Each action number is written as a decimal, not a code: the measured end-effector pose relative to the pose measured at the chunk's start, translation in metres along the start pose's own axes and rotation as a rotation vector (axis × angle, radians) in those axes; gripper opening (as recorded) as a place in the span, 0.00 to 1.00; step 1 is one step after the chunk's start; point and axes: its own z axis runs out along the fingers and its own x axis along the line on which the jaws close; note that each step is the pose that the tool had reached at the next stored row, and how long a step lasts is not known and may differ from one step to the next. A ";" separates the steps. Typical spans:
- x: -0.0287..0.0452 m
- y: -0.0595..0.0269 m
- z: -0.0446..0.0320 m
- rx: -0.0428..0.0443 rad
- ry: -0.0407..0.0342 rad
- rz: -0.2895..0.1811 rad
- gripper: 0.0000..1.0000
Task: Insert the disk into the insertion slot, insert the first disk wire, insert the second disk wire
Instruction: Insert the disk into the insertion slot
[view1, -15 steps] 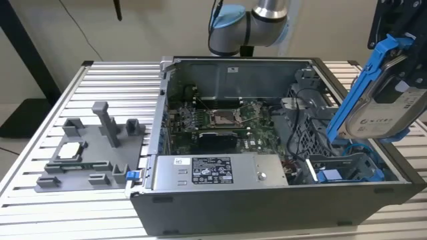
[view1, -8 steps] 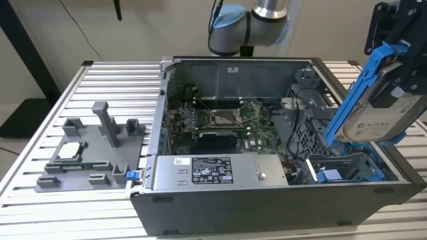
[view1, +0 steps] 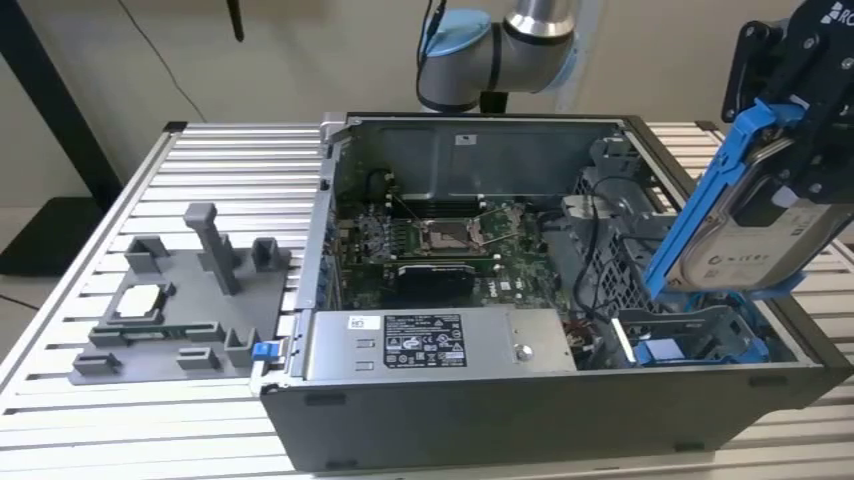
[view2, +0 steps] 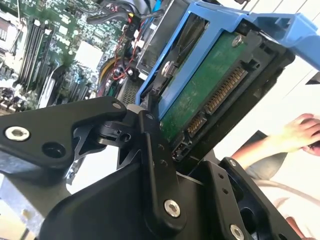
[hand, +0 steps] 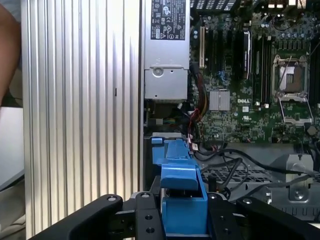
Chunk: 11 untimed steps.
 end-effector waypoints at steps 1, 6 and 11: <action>0.0000 0.0000 0.0011 -0.0004 0.0000 0.000 0.00; 0.0000 -0.0002 0.0053 -0.0011 0.0000 0.000 0.00; 0.0000 -0.0003 0.0067 -0.0011 0.0001 0.000 0.00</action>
